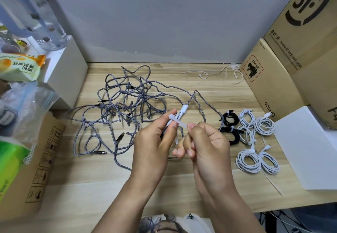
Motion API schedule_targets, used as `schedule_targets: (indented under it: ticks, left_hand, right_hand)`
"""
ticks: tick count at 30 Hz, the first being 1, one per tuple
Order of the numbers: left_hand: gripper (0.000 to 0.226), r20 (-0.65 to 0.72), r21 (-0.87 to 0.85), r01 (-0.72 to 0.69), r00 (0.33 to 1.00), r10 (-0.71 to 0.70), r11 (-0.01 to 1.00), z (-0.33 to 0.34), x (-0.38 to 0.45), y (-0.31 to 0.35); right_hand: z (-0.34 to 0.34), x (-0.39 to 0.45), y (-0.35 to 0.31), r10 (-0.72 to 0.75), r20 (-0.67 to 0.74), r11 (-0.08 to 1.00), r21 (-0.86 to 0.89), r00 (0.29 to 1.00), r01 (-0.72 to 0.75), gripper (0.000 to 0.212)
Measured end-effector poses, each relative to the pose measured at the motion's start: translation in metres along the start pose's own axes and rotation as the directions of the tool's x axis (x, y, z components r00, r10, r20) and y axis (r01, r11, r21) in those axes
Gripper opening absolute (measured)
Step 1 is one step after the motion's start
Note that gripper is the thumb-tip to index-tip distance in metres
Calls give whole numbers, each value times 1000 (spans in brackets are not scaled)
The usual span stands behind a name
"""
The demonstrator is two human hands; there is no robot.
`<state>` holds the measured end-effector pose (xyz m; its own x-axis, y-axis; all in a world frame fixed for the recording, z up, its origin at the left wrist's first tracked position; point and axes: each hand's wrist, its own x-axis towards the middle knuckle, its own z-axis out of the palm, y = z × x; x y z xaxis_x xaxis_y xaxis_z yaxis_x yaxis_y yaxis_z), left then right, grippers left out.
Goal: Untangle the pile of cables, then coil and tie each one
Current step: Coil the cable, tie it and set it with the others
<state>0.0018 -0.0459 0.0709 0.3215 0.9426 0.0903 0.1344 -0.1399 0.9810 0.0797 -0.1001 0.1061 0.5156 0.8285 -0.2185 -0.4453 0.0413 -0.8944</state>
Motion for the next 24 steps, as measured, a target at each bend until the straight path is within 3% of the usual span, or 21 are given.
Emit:
schedule_targets:
  ticks: [3, 8, 12, 16, 19, 22, 24]
  left_hand:
    - [29, 6, -24, 16, 1000, -16, 1000, 0, 0, 1]
    - [24, 49, -240, 164, 986, -157, 957, 2, 0, 5]
    - [23, 121, -335, 204, 977, -173, 920, 2, -1, 10]
    - [26, 210, -92, -59, 975, 77, 994, -3, -1, 7]
    - [24, 280, 108, -265, 933, 226, 958, -8, 2, 1]
    - [18, 329, 108, -309, 908, 259, 945, -12, 3, -4]
    - [21, 348, 108, -272, 911, 220, 956, -14, 4, -6]
  right_hand:
    - [-1, 1, 0, 9, 13, 1000, -18, 1000, -8, 55]
    - [1, -1, 4, -58, 88, 988, -140, 994, 70, 39]
    - [1, 1, 4, -59, 61, 982, -175, 996, 69, 50]
    - [-5, 10, 0, 11, 34, 991, -136, 999, -6, 51]
    - [-15, 18, -5, 65, 77, 974, -223, 995, -46, 48]
    - [-22, 22, -9, 104, 131, 944, -325, 986, -57, 41]
    - [-25, 24, -11, 45, 141, 866, -499, 989, 32, 40]
